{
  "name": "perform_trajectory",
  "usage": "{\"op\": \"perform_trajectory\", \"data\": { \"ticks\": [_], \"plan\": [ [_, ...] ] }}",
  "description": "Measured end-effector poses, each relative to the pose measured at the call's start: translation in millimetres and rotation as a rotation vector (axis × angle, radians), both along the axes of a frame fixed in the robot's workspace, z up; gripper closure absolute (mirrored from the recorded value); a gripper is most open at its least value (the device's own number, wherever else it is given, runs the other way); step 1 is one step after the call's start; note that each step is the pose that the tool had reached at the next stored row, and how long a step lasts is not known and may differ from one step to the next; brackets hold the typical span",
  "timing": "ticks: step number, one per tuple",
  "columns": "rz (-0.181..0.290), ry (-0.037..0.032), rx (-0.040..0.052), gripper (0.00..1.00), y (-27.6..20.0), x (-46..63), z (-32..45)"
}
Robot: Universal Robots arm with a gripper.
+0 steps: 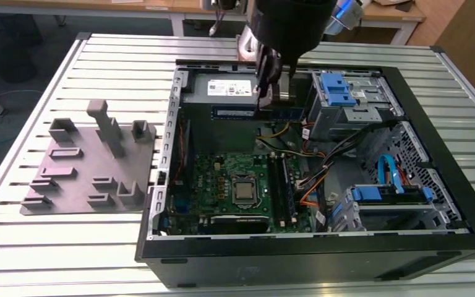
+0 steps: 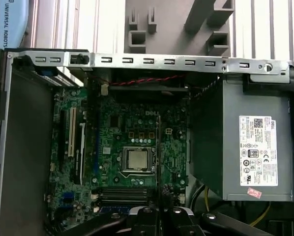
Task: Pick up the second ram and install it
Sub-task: 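Pick up the second ram and move it above second insertion slot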
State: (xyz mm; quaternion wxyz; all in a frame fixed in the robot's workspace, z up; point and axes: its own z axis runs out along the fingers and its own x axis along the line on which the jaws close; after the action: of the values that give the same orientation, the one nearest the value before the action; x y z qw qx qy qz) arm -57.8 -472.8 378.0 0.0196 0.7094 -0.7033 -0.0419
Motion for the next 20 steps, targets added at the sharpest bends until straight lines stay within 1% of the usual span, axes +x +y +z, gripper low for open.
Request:
{"op": "perform_trajectory", "data": {
  "ticks": [11,20],
  "plan": [
    [0.000,0.0002,0.0000,0.89,0.0,7.3,-18.7],
    [0.000,0.0005,0.0000,0.89,0.0,11.7,-30.6]
  ]
}}
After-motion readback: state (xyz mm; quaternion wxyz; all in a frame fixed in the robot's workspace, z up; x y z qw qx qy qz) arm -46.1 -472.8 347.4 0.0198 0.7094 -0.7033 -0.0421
